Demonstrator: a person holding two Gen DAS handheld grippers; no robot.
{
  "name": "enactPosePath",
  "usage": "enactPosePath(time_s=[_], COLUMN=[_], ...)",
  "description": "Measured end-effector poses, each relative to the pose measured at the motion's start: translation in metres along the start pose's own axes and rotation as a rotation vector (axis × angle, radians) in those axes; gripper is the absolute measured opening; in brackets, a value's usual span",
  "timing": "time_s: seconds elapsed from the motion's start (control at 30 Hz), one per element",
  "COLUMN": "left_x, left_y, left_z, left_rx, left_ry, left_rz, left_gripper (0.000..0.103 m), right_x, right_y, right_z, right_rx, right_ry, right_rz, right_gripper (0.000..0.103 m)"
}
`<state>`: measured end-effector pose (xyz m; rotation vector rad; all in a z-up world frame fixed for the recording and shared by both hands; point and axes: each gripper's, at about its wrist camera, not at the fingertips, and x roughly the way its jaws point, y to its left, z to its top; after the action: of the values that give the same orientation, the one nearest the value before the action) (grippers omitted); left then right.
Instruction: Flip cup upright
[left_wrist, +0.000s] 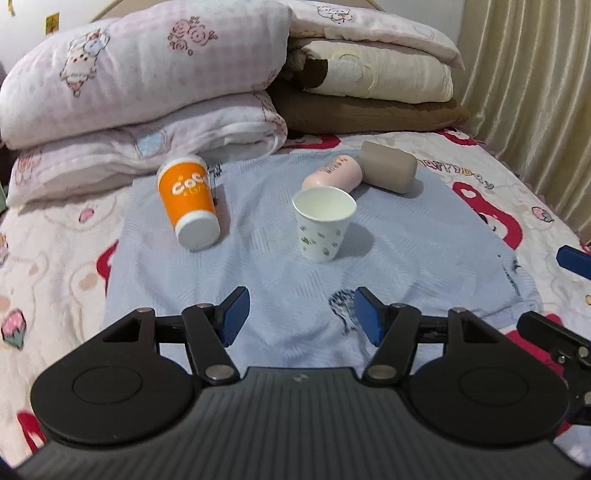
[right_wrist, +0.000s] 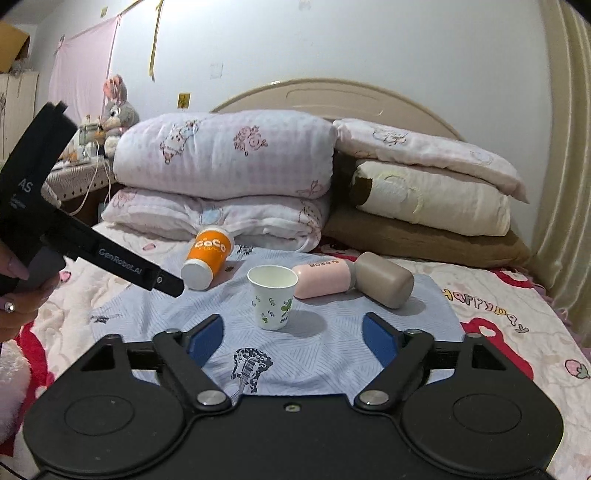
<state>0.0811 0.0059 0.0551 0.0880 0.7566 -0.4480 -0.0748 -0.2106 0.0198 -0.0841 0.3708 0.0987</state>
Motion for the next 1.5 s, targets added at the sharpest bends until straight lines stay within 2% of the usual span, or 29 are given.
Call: enactPosePath(time_s=[0.07,0.17,0.23,0.3,0.33,0.4,0.5,0.63,0.73,0.93,1.3,1.5], left_x=[-0.005,-0.009,-0.01,-0.01,-0.011,-0.014,-0.014,-0.01,-0.007,-0.004,-0.006,-0.005], left_y=[-0.002,-0.007,-0.008,-0.007,-0.006,-0.008,-0.011,-0.01,-0.01,-0.016,-0.015,-0.017], left_z=[-0.007,-0.019,-0.026,-0.034,-0.038,-0.045,-0.05,-0.052,-0.055,-0.06,-0.059,-0.06], left_rx=[-0.032,-0.048,-0.06,-0.088,-0.096,-0.098,-0.085,-0.122,-0.151,-0.142,-0.124,-0.11], left_ry=[-0.005,-0.014,-0.006,-0.013,-0.022,-0.061,-0.075,-0.048,-0.032,-0.01,-0.032,-0.024], left_rz=[0.004,0.016,0.017,0.021,0.027,0.069,0.129,0.181,0.171,0.184,0.225,0.229], left_gripper=[0.073,0.076,0.082,0.092,0.094,0.102,0.103,0.103,0.103,0.103,0.103,0.103], right_x=[-0.004,-0.007,-0.008,-0.01,-0.012,-0.015,-0.016,-0.017,-0.016,-0.01,-0.002,0.0], right_y=[-0.004,-0.006,-0.005,-0.003,-0.002,-0.002,-0.004,-0.009,-0.011,-0.014,-0.02,-0.018], right_z=[-0.005,-0.013,-0.018,-0.021,-0.022,-0.026,-0.028,-0.03,-0.031,-0.035,-0.045,-0.045], right_rx=[0.034,0.069,0.067,0.061,0.06,0.057,0.053,0.069,0.068,0.078,0.14,0.109], right_ry=[-0.012,-0.014,-0.019,-0.029,-0.036,-0.057,-0.057,-0.054,-0.046,-0.035,-0.031,-0.041], right_rz=[0.008,0.01,0.002,-0.003,-0.006,-0.026,-0.042,-0.047,-0.056,-0.06,-0.056,-0.06], right_gripper=[0.092,0.092,0.096,0.098,0.101,0.103,0.103,0.103,0.103,0.103,0.103,0.103])
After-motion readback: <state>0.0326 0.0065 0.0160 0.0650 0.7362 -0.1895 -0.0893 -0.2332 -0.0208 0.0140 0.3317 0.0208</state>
